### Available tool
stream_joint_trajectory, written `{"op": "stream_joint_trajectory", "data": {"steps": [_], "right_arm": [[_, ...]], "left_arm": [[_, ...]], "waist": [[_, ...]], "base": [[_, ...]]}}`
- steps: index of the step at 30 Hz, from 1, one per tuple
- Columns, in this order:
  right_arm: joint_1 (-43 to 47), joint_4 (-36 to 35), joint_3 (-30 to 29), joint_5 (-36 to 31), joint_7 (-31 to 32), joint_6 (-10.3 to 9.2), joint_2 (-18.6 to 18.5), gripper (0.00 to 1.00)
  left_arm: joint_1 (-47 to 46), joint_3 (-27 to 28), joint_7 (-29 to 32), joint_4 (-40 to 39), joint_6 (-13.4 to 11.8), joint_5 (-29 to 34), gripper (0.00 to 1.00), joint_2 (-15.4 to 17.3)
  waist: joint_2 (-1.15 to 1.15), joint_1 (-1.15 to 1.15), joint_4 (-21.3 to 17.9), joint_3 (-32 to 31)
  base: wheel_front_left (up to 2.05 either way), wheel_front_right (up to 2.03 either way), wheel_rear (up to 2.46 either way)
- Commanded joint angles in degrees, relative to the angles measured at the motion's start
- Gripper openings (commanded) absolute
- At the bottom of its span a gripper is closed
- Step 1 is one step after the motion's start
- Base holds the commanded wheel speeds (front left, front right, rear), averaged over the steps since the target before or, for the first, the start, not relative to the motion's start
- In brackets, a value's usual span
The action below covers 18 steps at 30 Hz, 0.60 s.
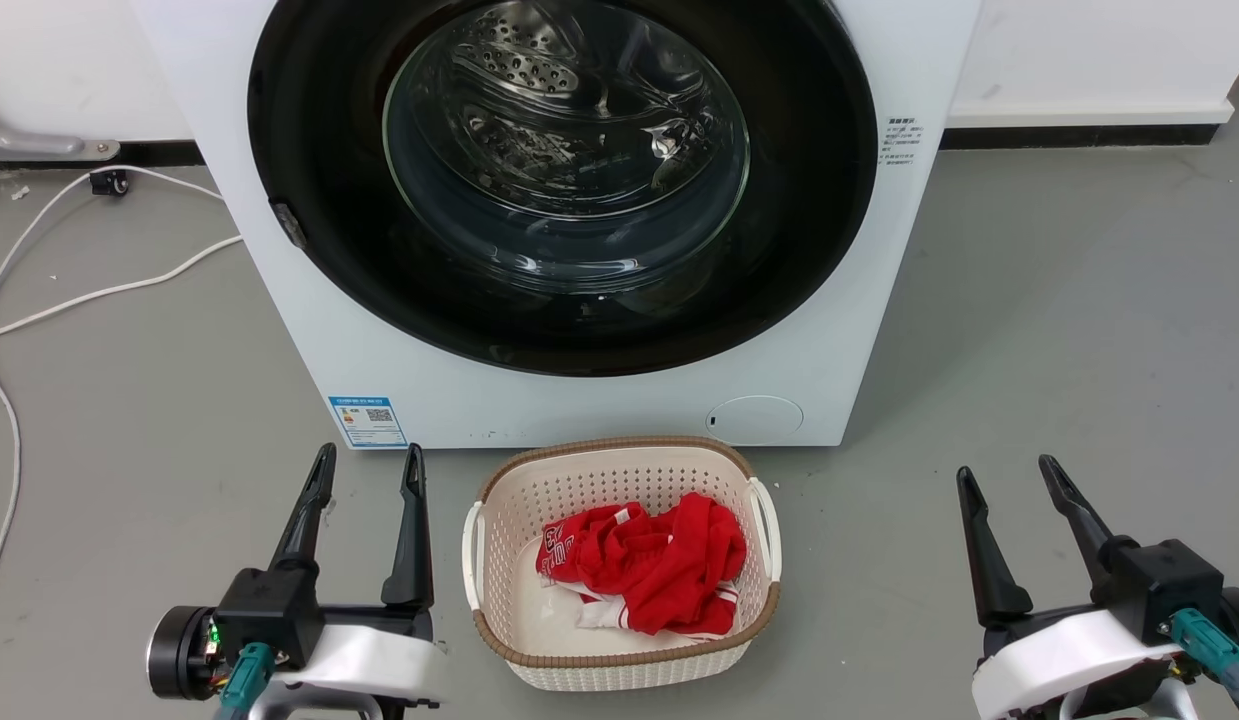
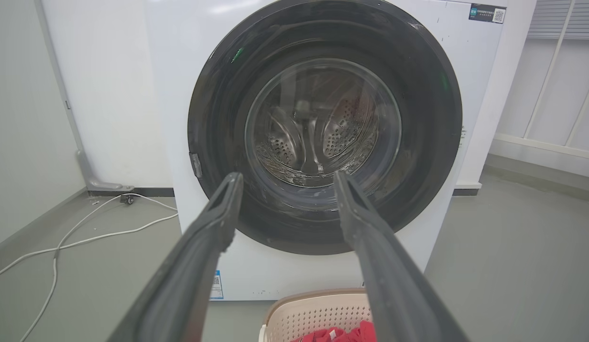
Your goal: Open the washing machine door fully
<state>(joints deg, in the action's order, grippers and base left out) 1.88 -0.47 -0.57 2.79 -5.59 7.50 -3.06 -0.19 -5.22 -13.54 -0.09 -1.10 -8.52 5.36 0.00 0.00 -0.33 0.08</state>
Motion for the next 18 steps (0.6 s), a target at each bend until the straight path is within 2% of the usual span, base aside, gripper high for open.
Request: {"op": "stream_joint_trajectory", "data": {"steps": [1,14,18], "right_arm": [[0.5,-0.7,0.1,-1.4,-0.4,-0.02,0.2,1.00],[0.9,-1.4,0.3,-4.8,-0.7,-0.03,0.3,1.00],[0.9,-1.3,0.3,-4.2,-0.4,-0.03,0.3,1.00]], "left_arm": [[0.8,0.1,-0.5,-0.5,-0.4,1.6,1.00,0.0],[1.4,0.8,-1.8,-0.9,-0.1,6.3,1.00,-0.8],[1.4,1.3,-1.8,-0.6,0.0,5.9,1.00,-1.0]], "waist": [[0.00,0.00,0.0,0.0],[0.00,0.00,-0.1,0.1],[0.00,0.00,-0.1,0.2]], "base": [[0.00,0.00,0.00],[0.00,0.00,0.00],[0.00,0.00,0.00]]}}
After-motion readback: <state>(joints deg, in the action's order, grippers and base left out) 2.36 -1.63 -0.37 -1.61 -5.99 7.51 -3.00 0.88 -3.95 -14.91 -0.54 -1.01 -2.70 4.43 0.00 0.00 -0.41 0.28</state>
